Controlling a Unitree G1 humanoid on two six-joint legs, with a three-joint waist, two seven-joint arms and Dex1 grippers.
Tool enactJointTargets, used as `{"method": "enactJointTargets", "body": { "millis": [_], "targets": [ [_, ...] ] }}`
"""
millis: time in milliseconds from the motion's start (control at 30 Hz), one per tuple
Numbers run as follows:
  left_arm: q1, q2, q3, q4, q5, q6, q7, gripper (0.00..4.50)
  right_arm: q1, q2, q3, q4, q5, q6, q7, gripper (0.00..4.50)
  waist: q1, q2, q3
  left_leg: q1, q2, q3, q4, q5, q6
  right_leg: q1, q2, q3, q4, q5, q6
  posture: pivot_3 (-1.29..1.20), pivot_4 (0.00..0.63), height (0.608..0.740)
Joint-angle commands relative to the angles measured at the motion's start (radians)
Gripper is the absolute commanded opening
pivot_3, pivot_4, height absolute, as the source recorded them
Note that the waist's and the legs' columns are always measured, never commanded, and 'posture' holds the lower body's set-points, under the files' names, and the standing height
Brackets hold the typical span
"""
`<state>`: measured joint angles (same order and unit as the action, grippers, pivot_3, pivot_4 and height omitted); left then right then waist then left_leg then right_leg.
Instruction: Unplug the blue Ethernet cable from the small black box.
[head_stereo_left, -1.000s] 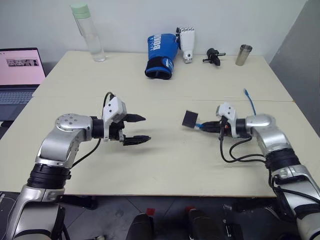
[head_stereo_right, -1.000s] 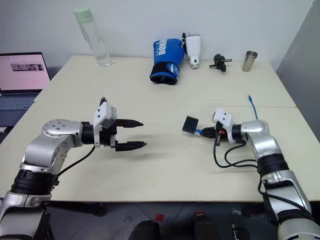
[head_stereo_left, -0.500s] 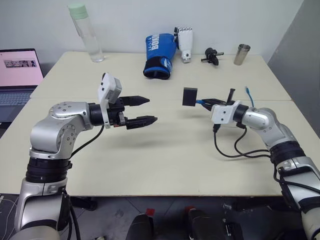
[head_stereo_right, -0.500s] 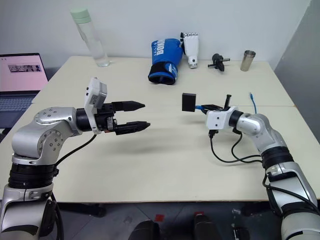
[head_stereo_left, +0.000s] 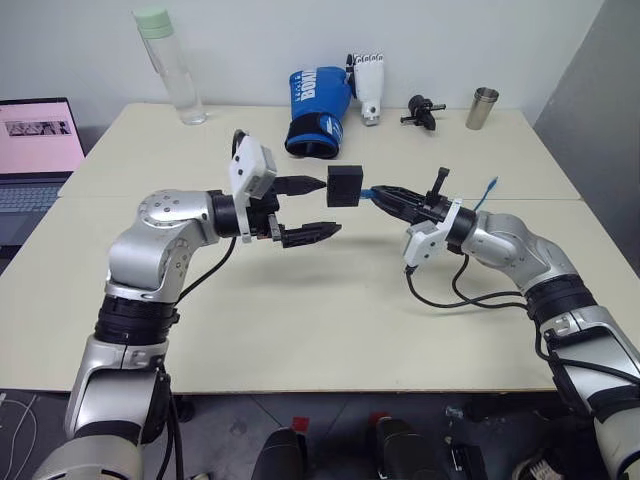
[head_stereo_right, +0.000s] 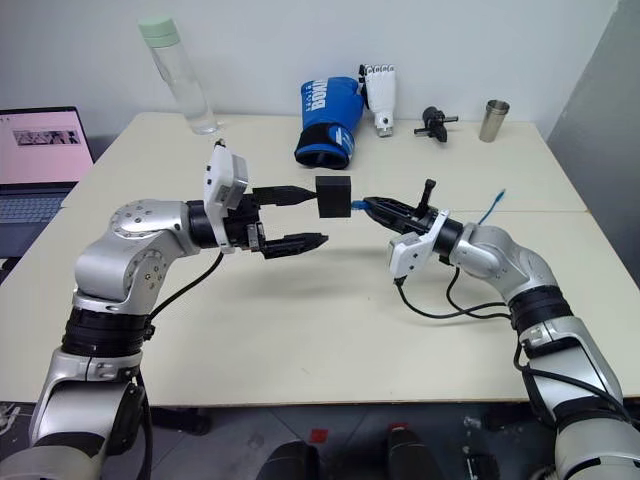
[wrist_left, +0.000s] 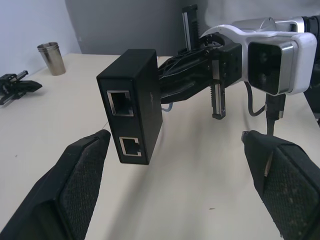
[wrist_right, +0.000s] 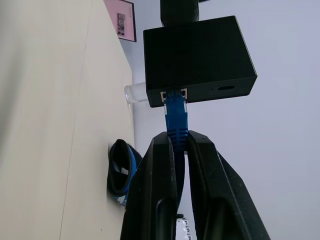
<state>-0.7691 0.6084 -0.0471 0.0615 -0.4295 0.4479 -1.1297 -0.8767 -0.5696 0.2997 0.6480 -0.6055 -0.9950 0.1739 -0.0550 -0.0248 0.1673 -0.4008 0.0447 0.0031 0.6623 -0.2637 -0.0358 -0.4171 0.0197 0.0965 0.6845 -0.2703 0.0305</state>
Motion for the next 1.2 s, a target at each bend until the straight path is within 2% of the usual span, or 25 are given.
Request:
{"method": "enactJointTargets", "body": {
  "millis": [33,133,267,733,1000,1067,1100,1200],
  "targets": [
    [-0.042,-0.015,-0.015,0.027,0.022,-0.056,-0.023,4.50,-0.006,0.002,-0.001,-0.042,0.042,-0.029,0.004,0.09,0.000,0.000,0.000,0.000,0.000,0.000,0.000,0.000,0.000,0.000,0.000,0.000,0.000,0.000,0.000,0.00,0.150,0.740],
    [-0.062,-0.030,-0.014,0.055,0.025,-0.076,-0.030,4.50,-0.002,0.001,0.001,-0.035,0.048,-0.032,0.015,0.09,0.001,0.000,0.000,0.000,0.000,0.000,0.000,0.000,0.000,0.000,0.000,0.000,0.000,0.000,0.000,0.00,0.150,0.740],
    [-0.069,-0.031,-0.004,0.073,0.014,-0.088,-0.049,3.86,0.000,-0.002,0.004,-0.030,0.051,-0.028,0.026,0.09,-0.001,0.000,0.000,0.000,0.000,0.000,0.000,0.000,0.000,0.000,0.000,0.000,0.000,0.000,0.000,0.00,0.150,0.740],
    [-0.065,-0.023,0.006,0.088,0.012,-0.092,-0.049,0.87,0.003,0.005,0.010,-0.002,0.068,-0.026,0.044,0.09,-0.001,0.000,0.000,0.000,0.000,0.000,0.000,0.000,0.000,0.000,0.000,0.000,0.000,0.000,0.000,0.00,0.150,0.740],
    [-0.061,-0.023,0.001,0.096,0.030,-0.094,-0.024,0.77,0.002,0.019,0.007,-0.036,0.121,0.004,0.092,0.09,-0.001,0.000,0.000,0.000,0.000,0.000,0.000,0.000,0.000,0.000,0.000,0.000,0.000,0.000,0.000,0.00,0.150,0.740],
    [-0.068,-0.025,0.004,0.102,0.023,-0.077,-0.019,0.77,0.016,0.023,0.019,-0.068,0.229,0.054,0.203,0.80,-0.001,0.000,0.000,0.000,0.000,0.000,0.000,0.000,0.000,0.000,0.000,0.000,0.000,0.000,0.000,0.00,0.150,0.740],
    [-0.073,-0.025,0.005,0.106,0.020,-0.071,-0.018,0.77,0.026,0.019,0.032,-0.090,0.293,0.078,0.273,0.87,-0.001,0.000,0.000,0.000,0.000,0.000,0.000,0.000,0.000,0.000,0.000,0.000,0.000,0.000,0.000,0.00,0.150,0.740],
    [-0.075,-0.021,0.006,0.120,0.024,-0.078,-0.022,0.77,0.058,-0.001,0.043,-0.187,0.464,0.168,0.440,1.59,-0.001,0.000,0.000,0.001,0.000,-0.001,0.000,-0.001,0.002,0.002,0.000,-0.001,0.000,0.000,0.000,0.00,0.150,0.740]
  ]
}}
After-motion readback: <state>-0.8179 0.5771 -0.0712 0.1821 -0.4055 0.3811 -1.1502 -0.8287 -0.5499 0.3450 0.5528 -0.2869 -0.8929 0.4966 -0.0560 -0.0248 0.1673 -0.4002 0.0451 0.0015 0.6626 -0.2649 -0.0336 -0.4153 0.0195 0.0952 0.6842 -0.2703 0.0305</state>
